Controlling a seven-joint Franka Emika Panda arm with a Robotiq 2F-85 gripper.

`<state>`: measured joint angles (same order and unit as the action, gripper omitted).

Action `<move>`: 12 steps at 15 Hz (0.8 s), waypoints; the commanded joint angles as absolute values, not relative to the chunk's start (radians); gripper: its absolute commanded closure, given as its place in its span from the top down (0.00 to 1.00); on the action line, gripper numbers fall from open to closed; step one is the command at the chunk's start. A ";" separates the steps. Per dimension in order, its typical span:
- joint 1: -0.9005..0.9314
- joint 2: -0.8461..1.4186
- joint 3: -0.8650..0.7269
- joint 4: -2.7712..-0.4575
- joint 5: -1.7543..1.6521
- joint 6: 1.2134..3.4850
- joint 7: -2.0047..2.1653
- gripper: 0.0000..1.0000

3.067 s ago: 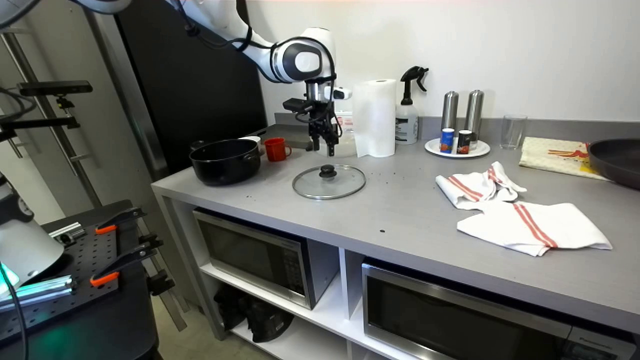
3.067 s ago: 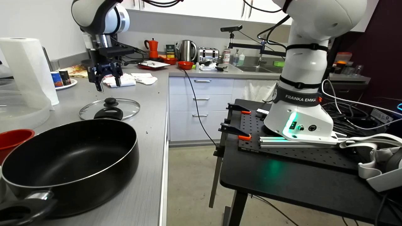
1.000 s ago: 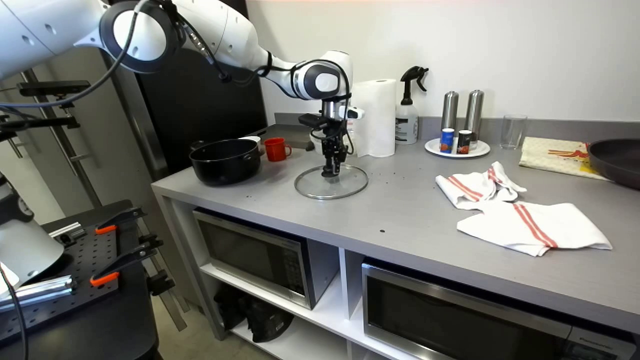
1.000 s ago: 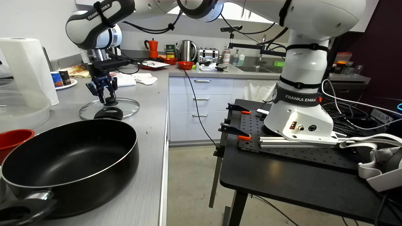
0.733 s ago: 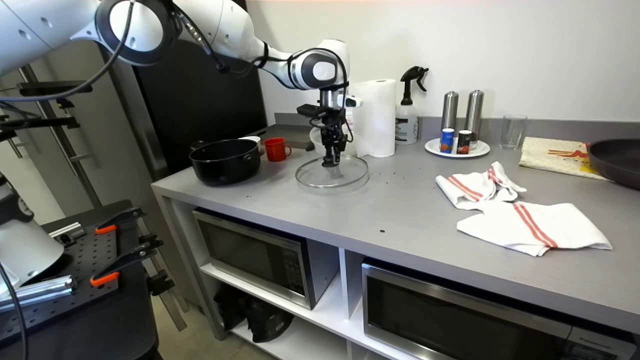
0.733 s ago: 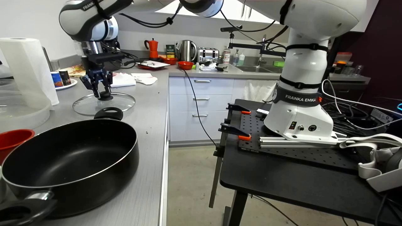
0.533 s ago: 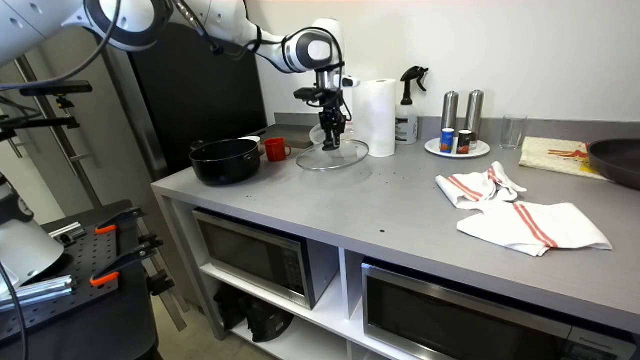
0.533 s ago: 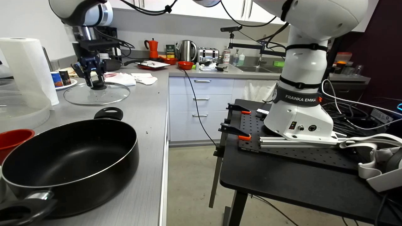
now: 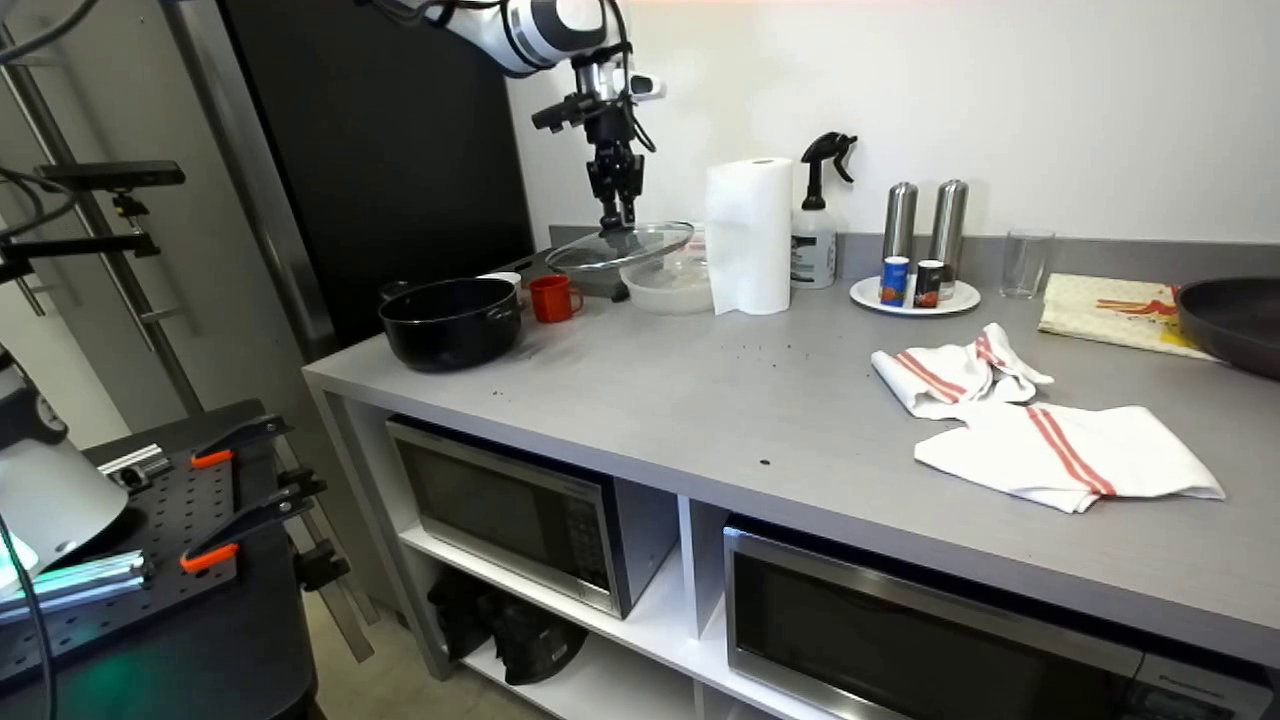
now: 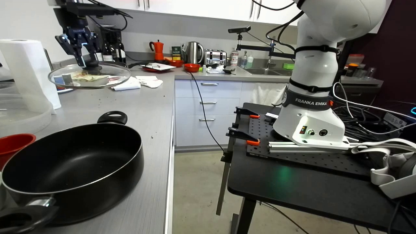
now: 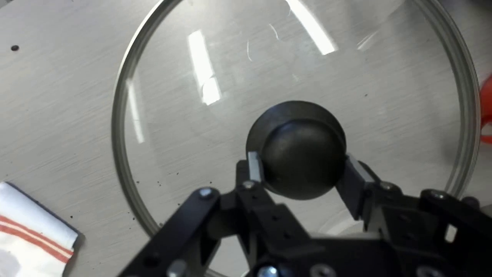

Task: Place the glass lid on the black pot.

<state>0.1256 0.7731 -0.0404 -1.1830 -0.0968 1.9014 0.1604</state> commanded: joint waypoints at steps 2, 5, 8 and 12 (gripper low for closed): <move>0.201 0.545 -0.018 -1.472 -0.165 1.913 0.165 0.24; 0.236 0.453 0.010 -1.616 -0.194 1.949 0.177 0.24; 0.260 0.379 0.041 -1.768 -0.223 2.004 0.183 0.24; 0.285 0.329 0.079 -1.930 -0.261 2.100 0.213 0.24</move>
